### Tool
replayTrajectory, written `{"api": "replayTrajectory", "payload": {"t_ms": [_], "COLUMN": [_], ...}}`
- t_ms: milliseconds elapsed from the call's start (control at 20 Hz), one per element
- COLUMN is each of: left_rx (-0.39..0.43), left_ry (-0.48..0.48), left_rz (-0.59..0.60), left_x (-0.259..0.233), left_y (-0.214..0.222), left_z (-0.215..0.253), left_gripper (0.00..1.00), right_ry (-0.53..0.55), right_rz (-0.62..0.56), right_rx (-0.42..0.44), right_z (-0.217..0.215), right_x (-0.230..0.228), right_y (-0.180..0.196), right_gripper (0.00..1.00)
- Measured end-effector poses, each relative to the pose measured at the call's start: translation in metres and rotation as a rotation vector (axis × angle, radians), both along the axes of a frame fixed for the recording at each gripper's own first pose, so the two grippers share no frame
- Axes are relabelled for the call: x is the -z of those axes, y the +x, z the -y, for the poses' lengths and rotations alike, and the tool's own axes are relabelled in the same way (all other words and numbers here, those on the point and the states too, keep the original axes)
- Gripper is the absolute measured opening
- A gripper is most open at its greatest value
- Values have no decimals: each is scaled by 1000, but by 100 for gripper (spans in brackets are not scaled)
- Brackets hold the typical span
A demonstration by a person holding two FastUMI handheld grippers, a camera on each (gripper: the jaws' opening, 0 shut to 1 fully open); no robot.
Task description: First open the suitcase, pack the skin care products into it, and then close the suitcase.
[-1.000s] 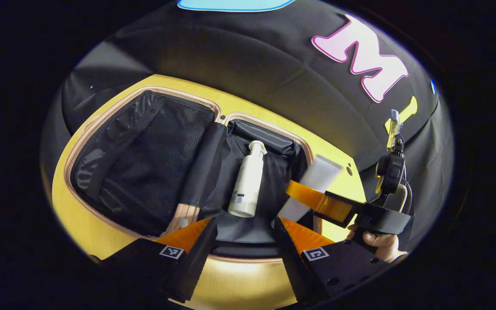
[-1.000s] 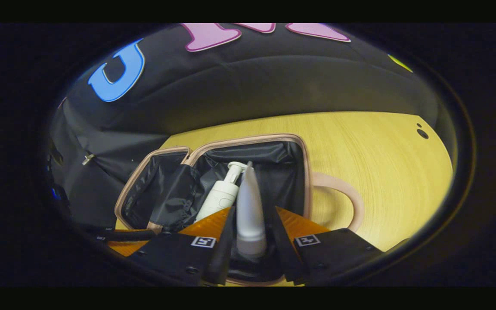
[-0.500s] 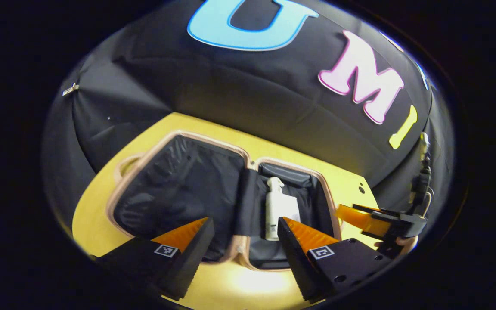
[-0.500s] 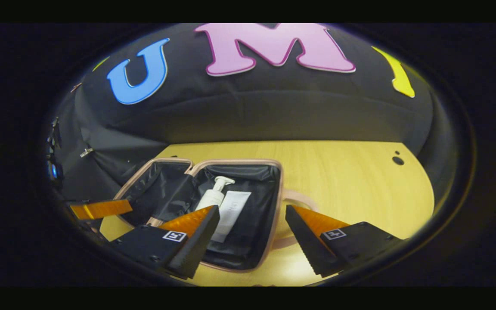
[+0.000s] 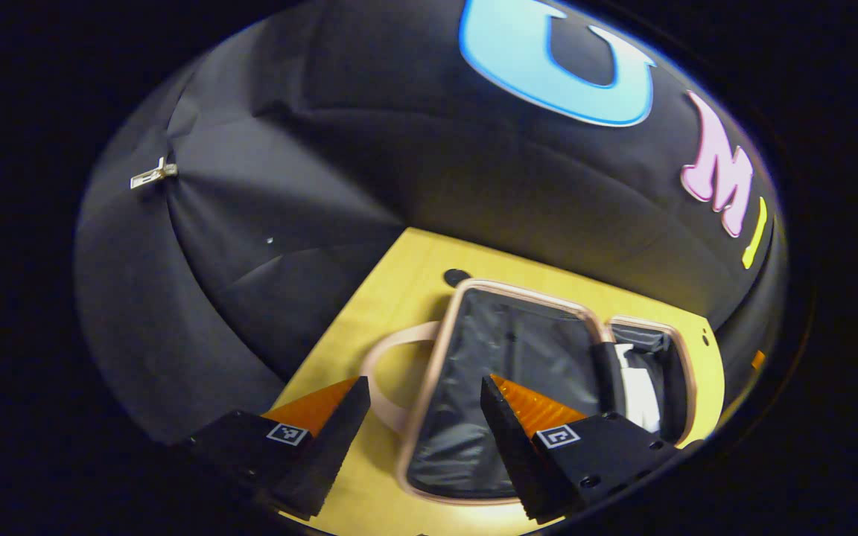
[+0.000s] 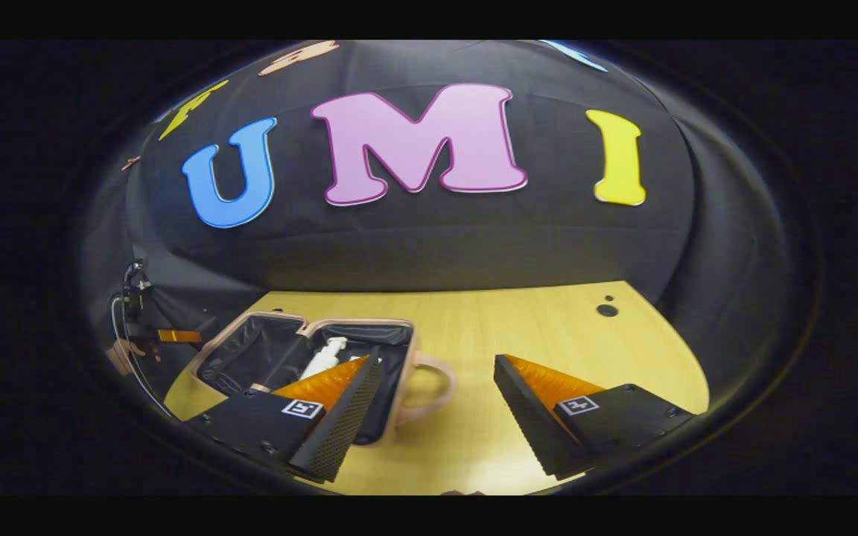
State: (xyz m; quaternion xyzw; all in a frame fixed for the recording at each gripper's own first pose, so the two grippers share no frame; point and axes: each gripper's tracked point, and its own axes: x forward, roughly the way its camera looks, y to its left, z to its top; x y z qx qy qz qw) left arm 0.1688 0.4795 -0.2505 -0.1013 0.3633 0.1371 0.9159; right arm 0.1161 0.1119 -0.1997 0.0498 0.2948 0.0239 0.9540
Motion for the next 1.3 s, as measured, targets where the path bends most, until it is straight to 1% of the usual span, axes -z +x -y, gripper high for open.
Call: {"api": "replayTrajectory", "payload": {"t_ms": [150,300,400,450,550,600,650,700,750,800,850,900,950,1100,1150,1200,1300], "left_rx": [-7,-8,-1,2,-1,21,43,61,83,119,133,127,129,93,78,68,72], "left_ry": [-26,-75,-128,-144,-98,-81,-63,-33,19,40,45,70,78,31,13,6,19], "left_rz": [-66,-134,-189,-210,-254,-257,-289,-337,-358,-372,-373,-383,-389,-354,-341,-316,-273], "left_x": [28,62,78,87,101,101,100,102,104,105,103,107,104,102,101,96,78], "left_y": [15,29,29,30,33,38,33,28,30,33,36,40,39,41,39,43,45], "left_z": [-27,-39,-38,-41,-49,-50,-48,-47,-49,-43,-35,-34,-35,-34,-32,-32,-33], "left_gripper": [95,95,95,92,84,80,70,69,70,65,57,44,25,20,21,16,13], "right_ry": [-30,-68,-62,-74,-103,-108,-115,-124,-127,-121,-109,-100,-95,-88,-82,-80,-83], "right_rz": [-10,-44,-67,-66,-63,-66,-70,-72,-77,-86,-96,-103,-105,-97,-96,-91,-97], "right_rx": [45,111,132,136,129,121,113,108,106,111,117,126,133,151,158,165,169], "right_z": [32,64,69,74,77,76,74,74,77,77,76,77,78,85,87,90,95], "right_x": [-12,-7,-4,-3,-3,-3,-1,1,3,7,10,12,13,10,9,8,10], "right_y": [-25,-43,-48,-49,-51,-54,-56,-58,-59,-61,-63,-64,-65,-66,-66,-66,-68], "right_gripper": [98,98,98,98,98,98,98,98,98,98,98,98,98,97,97,97,97]}}
